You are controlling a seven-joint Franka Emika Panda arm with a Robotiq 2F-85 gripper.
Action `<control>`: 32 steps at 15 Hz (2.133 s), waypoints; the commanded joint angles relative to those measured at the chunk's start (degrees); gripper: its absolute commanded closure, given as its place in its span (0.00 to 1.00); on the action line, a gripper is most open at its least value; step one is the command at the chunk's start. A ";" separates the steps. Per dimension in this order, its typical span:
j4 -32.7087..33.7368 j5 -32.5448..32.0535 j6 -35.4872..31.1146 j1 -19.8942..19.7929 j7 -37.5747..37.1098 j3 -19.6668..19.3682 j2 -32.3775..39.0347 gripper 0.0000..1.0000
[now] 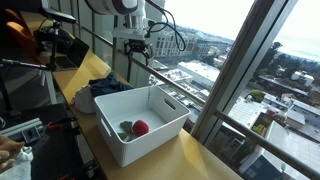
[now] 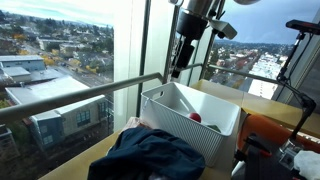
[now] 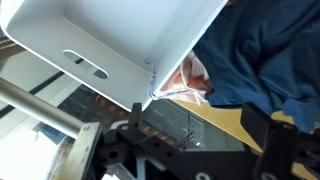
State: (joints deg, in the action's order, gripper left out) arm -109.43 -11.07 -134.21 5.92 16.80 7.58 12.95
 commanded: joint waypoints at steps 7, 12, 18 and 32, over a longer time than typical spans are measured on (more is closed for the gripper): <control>-1.84 0.84 -3.91 -7.67 0.84 -6.20 7.07 0.00; -2.13 0.73 -5.76 -8.72 0.21 -6.57 11.54 0.00; -1.21 1.02 -6.14 -8.98 -0.17 -6.41 15.48 0.00; 1.09 1.13 -5.79 -9.57 -1.29 -6.51 23.05 0.00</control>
State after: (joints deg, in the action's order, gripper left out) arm -110.06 -10.93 -139.51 -3.50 15.51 1.20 34.15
